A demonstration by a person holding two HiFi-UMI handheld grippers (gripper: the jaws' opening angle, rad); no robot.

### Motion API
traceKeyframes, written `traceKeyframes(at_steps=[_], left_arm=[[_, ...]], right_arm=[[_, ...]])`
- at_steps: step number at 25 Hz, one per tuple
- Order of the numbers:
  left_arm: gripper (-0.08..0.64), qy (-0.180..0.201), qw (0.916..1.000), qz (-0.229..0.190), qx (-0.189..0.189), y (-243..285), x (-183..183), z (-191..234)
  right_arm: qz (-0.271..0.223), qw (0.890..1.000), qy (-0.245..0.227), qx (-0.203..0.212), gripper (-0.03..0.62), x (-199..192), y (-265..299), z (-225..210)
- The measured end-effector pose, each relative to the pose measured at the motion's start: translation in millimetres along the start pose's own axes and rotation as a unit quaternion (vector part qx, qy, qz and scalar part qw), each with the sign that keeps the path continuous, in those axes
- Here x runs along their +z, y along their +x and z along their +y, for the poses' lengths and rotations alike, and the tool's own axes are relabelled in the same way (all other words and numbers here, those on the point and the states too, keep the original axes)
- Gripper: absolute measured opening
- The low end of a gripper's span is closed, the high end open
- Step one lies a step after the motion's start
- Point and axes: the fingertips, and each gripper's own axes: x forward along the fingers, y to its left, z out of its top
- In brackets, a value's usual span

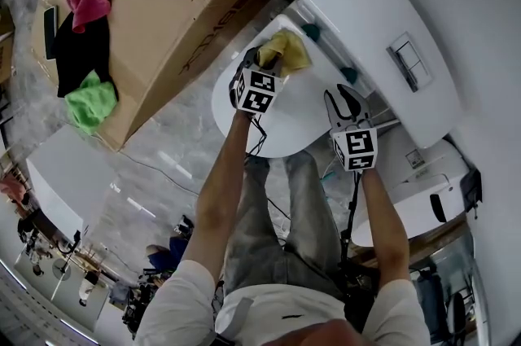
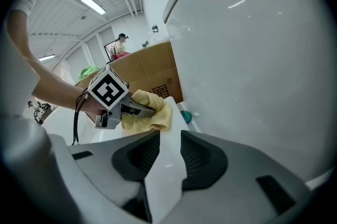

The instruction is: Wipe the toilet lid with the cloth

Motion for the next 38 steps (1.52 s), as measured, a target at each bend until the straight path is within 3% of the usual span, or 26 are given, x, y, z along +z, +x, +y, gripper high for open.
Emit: traceKeyframes(at_steps=[8,15,38], left_arm=[[0.08,-0.011,0.9993,0.013,0.033,-7.4,-12.4,21.3],[0.08,-0.008,0.9989,0.022,0.04,-17.2,-29.6,26.5],[0.079,0.03,0.9988,0.038,0.003,-40.6,-73.4,-30.1]], right_arm=[[0.0,1.0,-0.001,-0.003,0.138,-4.6,-6.4,6.2],[0.002,1.0,0.013,-0.019,0.138,-19.1,-20.3,10.2],[0.0,0.997,0.053,-0.06,0.137,-59.2,-55.6,37.7]])
